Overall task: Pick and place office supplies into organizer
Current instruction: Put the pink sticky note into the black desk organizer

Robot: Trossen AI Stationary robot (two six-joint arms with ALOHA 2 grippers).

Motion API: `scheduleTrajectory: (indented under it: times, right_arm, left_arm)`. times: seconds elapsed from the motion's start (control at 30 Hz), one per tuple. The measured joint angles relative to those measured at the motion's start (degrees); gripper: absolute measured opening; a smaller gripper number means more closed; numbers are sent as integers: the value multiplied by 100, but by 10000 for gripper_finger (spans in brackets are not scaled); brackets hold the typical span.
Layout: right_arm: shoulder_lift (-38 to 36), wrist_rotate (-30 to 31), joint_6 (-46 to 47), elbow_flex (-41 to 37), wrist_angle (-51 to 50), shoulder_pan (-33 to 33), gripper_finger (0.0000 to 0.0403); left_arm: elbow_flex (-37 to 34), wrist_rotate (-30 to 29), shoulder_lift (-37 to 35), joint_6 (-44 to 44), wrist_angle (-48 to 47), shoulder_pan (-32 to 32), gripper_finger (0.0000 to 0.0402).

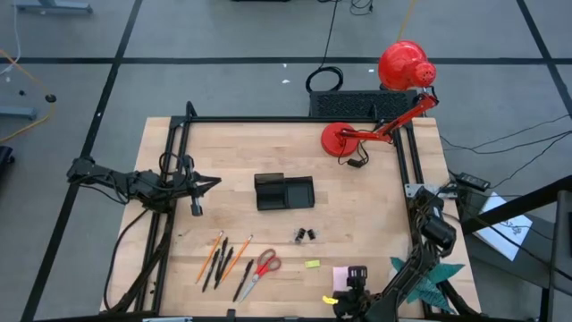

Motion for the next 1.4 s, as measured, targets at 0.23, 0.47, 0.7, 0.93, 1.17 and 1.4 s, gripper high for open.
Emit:
scheduleTrajectory:
  times: [0.23, 0.47, 0.7, 0.93, 1.17, 1.4]
  right_arm:
    - [-8, 58, 37, -143, 187, -23, 154]
    - [1, 173, 10, -152, 314, -19, 42]
    - [-33, 789, 218, -181, 203, -56, 5]
    - [-342, 1175, 96, -208, 66, -159, 1]
    - [-443, 1642, -121, 369, -548, -229, 0]
    - [-463, 2216, -446, 839, -962, -394, 0]
  left_arm:
    - [0, 0, 0, 0, 0, 0, 26]
    - [0, 0, 0, 0, 1, 0, 26]
    - [0, 2, 0, 0, 2, 0, 26]
    - [0, 2, 0, 0, 2, 0, 26]
    - [-1, 1, -1, 0, -52, 0, 26]
    - [-1, 0, 0, -1, -94, 0, 26]
